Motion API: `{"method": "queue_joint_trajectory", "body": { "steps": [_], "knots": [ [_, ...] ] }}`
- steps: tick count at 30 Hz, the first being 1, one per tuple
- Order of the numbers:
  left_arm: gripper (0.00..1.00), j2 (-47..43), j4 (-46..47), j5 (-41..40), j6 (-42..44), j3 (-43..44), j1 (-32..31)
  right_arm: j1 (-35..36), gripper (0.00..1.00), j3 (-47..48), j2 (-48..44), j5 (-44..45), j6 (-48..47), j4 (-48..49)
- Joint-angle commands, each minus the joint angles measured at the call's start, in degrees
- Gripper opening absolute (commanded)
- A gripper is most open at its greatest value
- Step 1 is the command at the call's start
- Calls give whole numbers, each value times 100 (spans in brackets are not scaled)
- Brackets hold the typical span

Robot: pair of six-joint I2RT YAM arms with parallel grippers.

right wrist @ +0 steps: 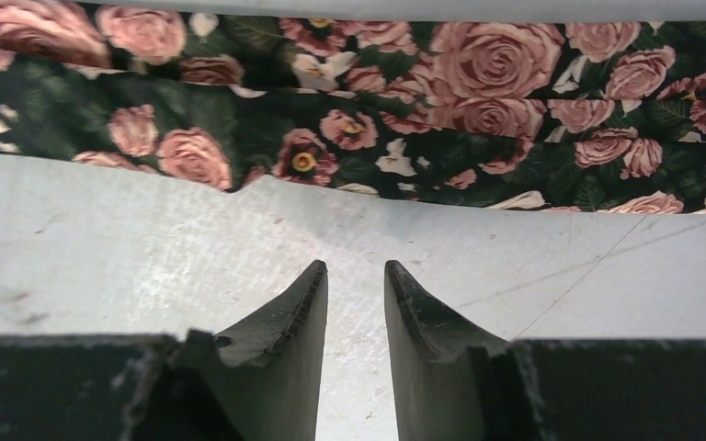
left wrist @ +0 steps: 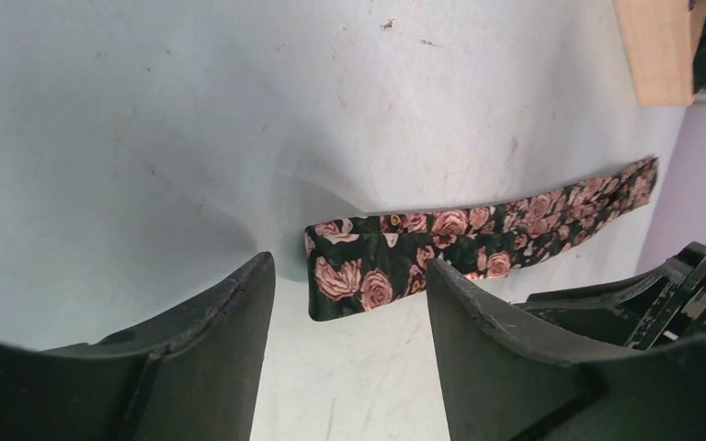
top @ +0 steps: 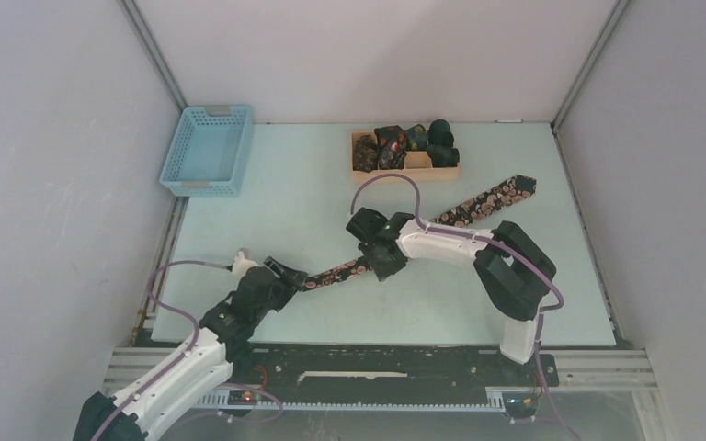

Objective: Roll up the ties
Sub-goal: Flatten out the tie at the center of the board.

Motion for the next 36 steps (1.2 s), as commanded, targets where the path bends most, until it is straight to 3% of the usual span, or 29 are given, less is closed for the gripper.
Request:
{"method": "queue_joint_trajectory", "body": {
  "steps": [1, 8, 18, 23, 30, 36],
  "knots": [
    [64, -40, -59, -138, 926, 19, 9, -196, 31, -201, -371, 10, 14, 194],
    [61, 442, 76, 4, 1687, 198, 9, -592, 30, -645, -465, -110, -29, 450],
    [61, 596, 90, 8, 1679, 256, 9, -1228, 28, -663, -337, -106, -233, 636],
    [57, 540, 4, 8, 1670, 282, 9, -1207, 28, -662, -585, -234, -260, 664],
    [68, -187, 86, -138, 2015, 95, 9, -935, 37, -670, -1073, 24, -122, 758],
    [69, -920, 114, -79, 2148, -243, 9, -825, 54, -944, -1610, -332, -2, 1239]
  ]
}}
